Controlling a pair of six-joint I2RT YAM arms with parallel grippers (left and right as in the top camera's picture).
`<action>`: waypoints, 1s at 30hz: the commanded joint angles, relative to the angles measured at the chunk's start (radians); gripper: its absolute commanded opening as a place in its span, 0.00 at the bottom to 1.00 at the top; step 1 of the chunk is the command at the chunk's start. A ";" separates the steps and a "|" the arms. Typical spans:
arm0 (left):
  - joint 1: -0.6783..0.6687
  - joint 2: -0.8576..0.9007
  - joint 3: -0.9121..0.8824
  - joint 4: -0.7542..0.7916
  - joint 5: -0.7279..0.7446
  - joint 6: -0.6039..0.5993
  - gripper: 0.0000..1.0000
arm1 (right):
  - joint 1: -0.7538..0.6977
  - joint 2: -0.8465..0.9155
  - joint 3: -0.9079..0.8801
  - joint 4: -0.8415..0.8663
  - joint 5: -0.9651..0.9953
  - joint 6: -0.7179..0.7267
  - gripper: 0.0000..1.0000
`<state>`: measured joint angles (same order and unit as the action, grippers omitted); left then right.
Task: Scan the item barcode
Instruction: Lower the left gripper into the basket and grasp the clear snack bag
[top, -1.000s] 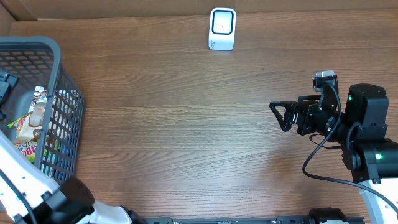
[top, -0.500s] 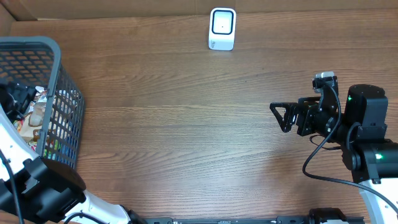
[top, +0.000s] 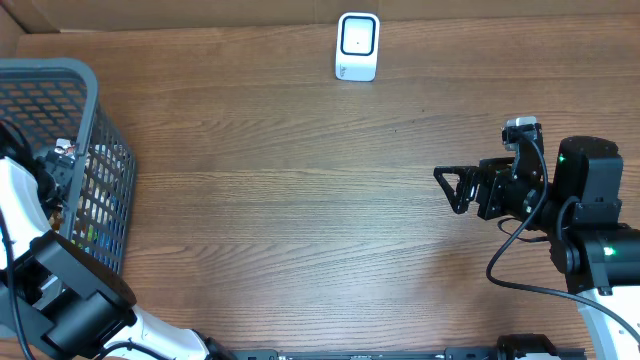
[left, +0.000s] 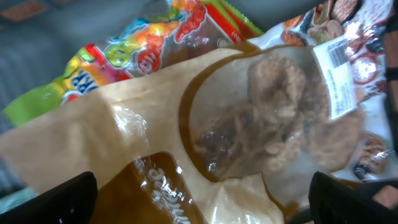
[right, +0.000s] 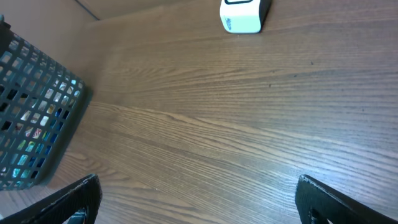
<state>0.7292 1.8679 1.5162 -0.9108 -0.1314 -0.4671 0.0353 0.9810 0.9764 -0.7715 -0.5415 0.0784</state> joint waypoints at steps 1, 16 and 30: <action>-0.016 0.011 -0.068 0.062 0.002 0.053 1.00 | 0.003 -0.002 0.023 0.000 0.009 -0.001 1.00; -0.024 0.109 -0.293 0.285 0.002 0.064 0.69 | 0.003 -0.002 0.023 -0.013 0.009 0.000 1.00; -0.025 0.026 -0.024 0.027 0.056 0.060 0.04 | 0.003 -0.002 0.023 -0.016 0.009 0.000 1.00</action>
<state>0.6998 1.9106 1.3941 -0.8257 -0.1047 -0.4053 0.0353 0.9810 0.9764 -0.7895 -0.5381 0.0780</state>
